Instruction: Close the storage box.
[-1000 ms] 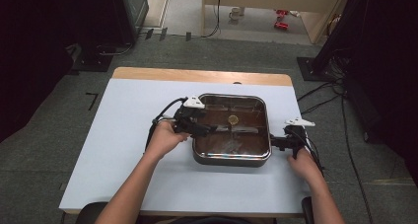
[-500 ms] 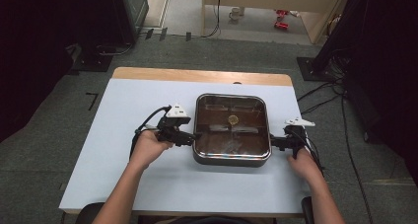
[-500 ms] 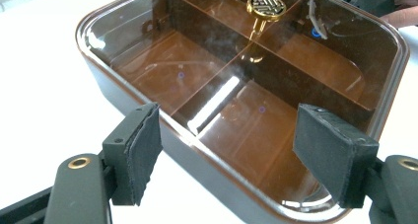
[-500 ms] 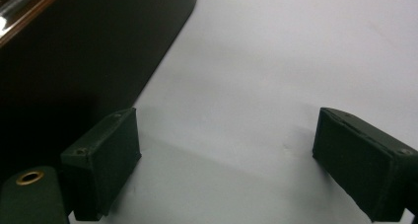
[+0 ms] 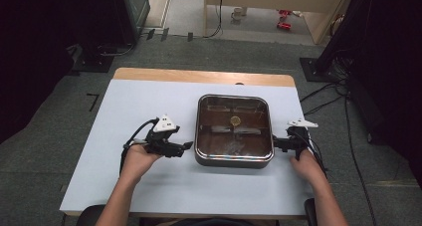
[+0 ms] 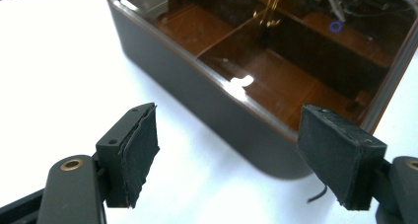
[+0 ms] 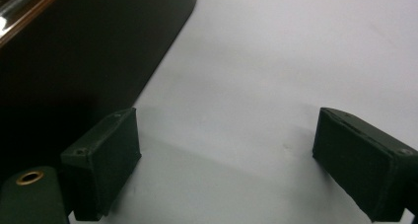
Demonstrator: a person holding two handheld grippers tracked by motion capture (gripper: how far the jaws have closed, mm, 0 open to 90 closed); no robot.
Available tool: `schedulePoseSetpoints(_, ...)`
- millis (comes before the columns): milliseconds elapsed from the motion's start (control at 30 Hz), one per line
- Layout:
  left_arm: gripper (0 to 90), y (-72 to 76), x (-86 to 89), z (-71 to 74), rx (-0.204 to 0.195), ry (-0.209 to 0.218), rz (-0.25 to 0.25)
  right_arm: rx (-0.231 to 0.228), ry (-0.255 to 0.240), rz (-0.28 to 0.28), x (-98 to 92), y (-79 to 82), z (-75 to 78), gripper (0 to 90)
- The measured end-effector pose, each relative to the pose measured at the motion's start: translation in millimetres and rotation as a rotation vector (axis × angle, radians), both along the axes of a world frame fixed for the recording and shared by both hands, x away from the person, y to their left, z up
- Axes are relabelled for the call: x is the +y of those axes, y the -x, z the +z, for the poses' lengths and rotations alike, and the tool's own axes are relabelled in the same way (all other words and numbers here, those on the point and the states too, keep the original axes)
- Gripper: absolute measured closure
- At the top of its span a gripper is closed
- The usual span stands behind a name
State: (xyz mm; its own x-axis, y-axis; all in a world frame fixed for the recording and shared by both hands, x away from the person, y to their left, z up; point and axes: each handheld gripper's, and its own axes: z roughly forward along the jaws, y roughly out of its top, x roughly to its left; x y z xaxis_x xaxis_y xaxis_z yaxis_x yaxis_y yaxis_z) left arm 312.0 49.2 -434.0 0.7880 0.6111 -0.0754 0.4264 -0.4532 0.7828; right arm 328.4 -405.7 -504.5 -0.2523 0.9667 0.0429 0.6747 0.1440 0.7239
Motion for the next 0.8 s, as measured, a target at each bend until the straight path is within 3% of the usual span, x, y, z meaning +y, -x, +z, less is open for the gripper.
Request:
schedulePoseSetpoints(433,23.0,10.6,22.6,-31.0,0.008,-0.04,0.124,0.0,-0.001,0.0,0.0,0.0,0.0,10.3)
schedulePoseSetpoints(533,22.4,10.8,22.2,-39.2,0.054,-0.027,0.127,0.0,0.0,0.0,0.0,0.0,0.0,10.3)
schedulePoseSetpoints(633,21.5,10.6,17.7,-44.9,0.064,-0.059,0.154,0.0,0.0,0.0,0.0,0.0,0.0,10.4)
schedulePoseSetpoints(767,21.5,9.8,8.8,-55.4,0.09,-0.123,0.147,0.0,0.0,0.0,0.0,0.0,0.0,10.3)
schedulePoseSetpoints(800,21.0,10.7,6.7,-57.0,0.077,-0.125,0.149,0.0,0.0,0.0,0.0,0.0,0.0,10.4)
